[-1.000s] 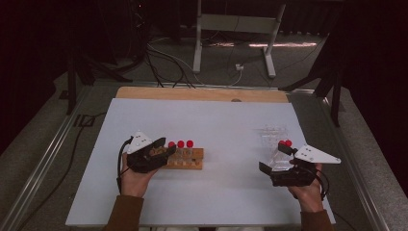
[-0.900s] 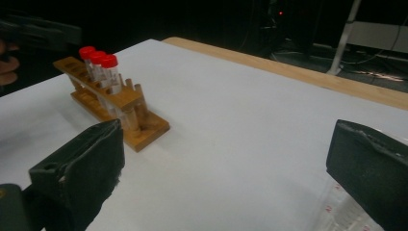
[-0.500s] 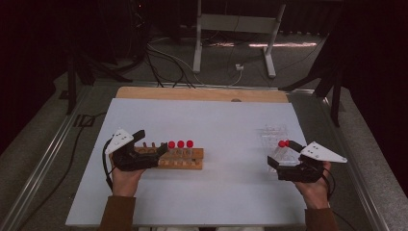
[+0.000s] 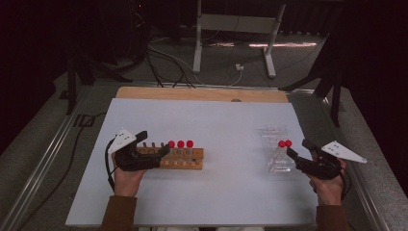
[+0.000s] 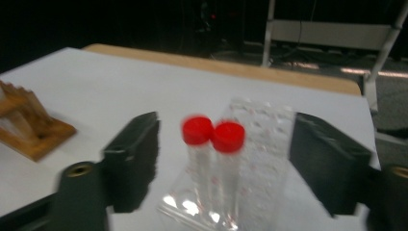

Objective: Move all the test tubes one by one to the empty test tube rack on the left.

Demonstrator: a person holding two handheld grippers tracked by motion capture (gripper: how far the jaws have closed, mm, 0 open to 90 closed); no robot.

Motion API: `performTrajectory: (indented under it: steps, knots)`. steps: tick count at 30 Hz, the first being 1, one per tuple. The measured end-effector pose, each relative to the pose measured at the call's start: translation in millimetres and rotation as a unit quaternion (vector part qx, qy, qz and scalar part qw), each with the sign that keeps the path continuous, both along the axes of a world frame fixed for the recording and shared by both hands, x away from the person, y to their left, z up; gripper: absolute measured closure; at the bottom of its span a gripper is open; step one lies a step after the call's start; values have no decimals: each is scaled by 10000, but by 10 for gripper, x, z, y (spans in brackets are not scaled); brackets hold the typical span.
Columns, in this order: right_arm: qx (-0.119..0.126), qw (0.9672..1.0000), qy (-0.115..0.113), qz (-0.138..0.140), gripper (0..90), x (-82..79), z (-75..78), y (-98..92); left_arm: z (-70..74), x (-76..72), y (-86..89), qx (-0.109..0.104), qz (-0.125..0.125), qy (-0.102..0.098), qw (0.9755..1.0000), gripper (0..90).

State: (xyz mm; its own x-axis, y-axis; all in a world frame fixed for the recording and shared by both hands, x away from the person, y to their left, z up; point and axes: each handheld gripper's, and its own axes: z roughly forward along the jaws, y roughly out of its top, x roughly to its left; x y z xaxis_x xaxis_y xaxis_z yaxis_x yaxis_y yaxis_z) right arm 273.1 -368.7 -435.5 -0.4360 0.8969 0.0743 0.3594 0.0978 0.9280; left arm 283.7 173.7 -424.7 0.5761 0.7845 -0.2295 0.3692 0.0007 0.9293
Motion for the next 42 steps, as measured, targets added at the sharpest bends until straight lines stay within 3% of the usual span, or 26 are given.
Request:
performTrajectory:
  steps: [8, 16, 34, 42]
  knots:
    - [-152, 9996, 231, -71, 548, 99, -261, -28, 2, -5, 14, 2, 70, -56, 10000, 6]
    - [-362, 9990, 269, -75, 685, 155, -351, 43, -9, 2, 5, -2, 83, -54, 10000, 6]
    - [-544, 9979, 305, -162, 742, 203, -431, 145, -9, -1, -17, 12, 49, -70, 10000, 6]
    - [-445, 9986, 225, -158, 746, 175, -373, 121, 2, -6, -8, 15, 42, -87, 10000, 6]
